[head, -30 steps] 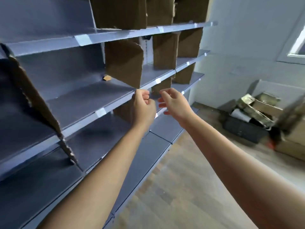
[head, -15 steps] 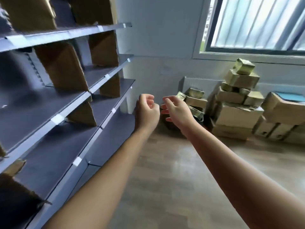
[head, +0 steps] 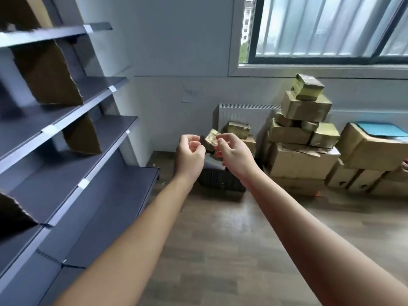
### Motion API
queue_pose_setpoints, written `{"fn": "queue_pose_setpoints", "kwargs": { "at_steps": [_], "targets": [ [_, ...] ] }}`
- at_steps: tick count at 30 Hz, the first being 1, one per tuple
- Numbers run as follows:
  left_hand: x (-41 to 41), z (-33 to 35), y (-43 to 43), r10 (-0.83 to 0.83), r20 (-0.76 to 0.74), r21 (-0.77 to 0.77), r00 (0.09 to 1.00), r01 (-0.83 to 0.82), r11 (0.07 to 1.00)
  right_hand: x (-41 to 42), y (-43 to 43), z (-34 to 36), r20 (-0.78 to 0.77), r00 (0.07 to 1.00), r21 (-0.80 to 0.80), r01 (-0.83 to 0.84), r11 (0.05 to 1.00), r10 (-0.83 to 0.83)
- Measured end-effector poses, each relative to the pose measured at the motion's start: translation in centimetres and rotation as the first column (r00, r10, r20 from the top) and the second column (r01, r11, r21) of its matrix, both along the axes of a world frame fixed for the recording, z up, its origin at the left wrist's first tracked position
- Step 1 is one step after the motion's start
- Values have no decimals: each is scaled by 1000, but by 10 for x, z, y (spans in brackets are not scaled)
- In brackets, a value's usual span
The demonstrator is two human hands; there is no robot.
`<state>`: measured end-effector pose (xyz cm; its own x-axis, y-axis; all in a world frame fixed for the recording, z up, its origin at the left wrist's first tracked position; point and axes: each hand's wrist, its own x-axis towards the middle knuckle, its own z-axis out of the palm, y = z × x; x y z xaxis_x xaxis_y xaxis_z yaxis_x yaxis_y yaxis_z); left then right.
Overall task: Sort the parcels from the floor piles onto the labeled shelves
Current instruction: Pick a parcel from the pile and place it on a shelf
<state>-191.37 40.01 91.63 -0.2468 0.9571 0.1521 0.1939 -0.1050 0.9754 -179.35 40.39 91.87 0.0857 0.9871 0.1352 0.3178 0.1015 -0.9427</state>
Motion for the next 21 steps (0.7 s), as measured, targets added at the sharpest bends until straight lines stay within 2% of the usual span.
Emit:
{"fn": "queue_pose_setpoints", "kwargs": {
  "at_steps": [9,15,21],
  "targets": [
    [81,-35,172,-15,24,-69,1000,16,997,92,179,-33,42,998,-72,58,996,-55],
    [112,-69,326,-34,52,-78,998,38,996,129,321,-61,71,994,-111,89,990,-81],
    [139,-95,476,-86,29,-164,996,90,982,161,453,-82,123,984,-175,146,974,-125]
  ]
}}
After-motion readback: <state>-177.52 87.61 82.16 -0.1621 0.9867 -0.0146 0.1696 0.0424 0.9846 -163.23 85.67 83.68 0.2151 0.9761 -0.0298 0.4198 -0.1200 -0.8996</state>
